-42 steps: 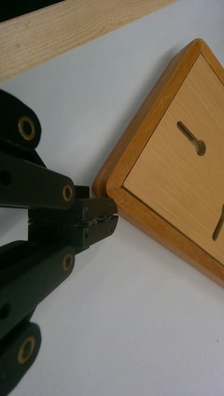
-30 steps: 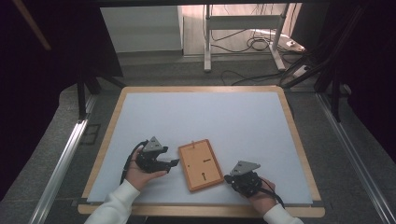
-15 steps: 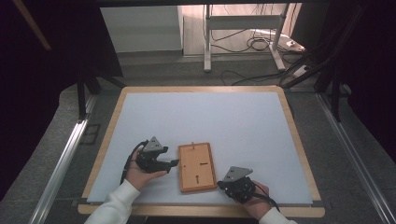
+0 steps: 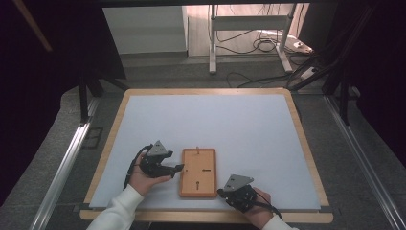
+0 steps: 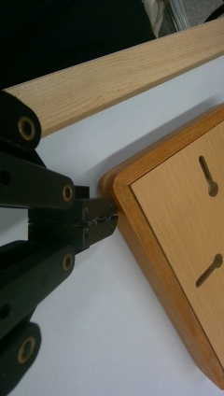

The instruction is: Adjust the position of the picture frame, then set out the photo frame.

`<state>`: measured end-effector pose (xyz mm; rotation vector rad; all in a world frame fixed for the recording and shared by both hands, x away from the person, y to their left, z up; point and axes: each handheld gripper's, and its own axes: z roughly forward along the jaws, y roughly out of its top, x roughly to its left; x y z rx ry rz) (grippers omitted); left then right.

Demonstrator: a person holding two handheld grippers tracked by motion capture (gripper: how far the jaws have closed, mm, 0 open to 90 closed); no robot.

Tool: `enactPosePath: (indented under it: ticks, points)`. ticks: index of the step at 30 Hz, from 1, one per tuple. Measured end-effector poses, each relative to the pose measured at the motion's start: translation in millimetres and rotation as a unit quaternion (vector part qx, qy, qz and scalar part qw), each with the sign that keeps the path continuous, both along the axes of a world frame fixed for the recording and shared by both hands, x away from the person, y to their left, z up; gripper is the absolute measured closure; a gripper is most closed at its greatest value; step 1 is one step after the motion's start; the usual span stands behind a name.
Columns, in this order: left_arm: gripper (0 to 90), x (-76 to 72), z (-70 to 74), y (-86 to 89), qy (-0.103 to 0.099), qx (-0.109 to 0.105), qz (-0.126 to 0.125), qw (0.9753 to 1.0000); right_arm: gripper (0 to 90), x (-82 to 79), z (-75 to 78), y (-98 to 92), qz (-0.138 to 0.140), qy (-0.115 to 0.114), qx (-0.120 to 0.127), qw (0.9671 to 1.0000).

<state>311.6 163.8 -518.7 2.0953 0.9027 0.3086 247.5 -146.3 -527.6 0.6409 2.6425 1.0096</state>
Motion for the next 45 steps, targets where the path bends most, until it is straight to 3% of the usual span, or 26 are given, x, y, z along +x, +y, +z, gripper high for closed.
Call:
enactPosePath:
  ticks: [14,18,24,26,27,30,33,39,45]
  points:
    - [28.3,-0.2,0.0,0.4,-0.002,0.0,-0.001,1.0,90.0,0.5,3.0,-3.8,0.005,-0.012,0.016,0.9998]
    - [28.3,-0.4,0.7,1.8,-0.002,-0.005,0.0,1.0,90.0,7.2,9.7,-23.5,-0.029,-0.013,0.039,0.9988]
    - [28.4,0.1,1.3,2.4,-0.004,-0.005,-0.001,1.0,89.4,17.0,11.8,-60.2,-0.094,-0.013,0.045,0.9945]
    - [28.4,0.5,1.1,2.3,-0.005,-0.004,0.0,1.0,87.7,20.9,11.5,-66.5,-0.105,-0.009,0.047,0.9934]
    - [28.4,0.7,1.1,2.3,-0.006,-0.004,-0.001,1.0,84.3,23.0,11.2,-69.0,-0.109,-0.008,0.049,0.9928]
    - [28.4,1.1,0.8,2.9,-0.006,-0.004,-0.001,1.0,58.5,26.4,9.2,-71.5,-0.127,-0.005,0.062,0.99]
    - [28.4,1.3,0.5,2.6,-0.007,-0.005,0.0,1.0,44.3,25.6,8.4,-70.4,-0.129,-0.006,0.069,0.9891]
    - [28.4,1.1,0.4,0.0,-0.009,-0.001,-0.008,0.9999,32.6,24.0,9.0,-67.1,-0.13,-0.012,0.074,0.9887]
    - [28.5,5.3,2.5,-5.3,-0.011,-0.004,-0.013,0.9999,28.0,23.1,10.6,-67.2,-0.131,-0.012,0.074,0.9886]
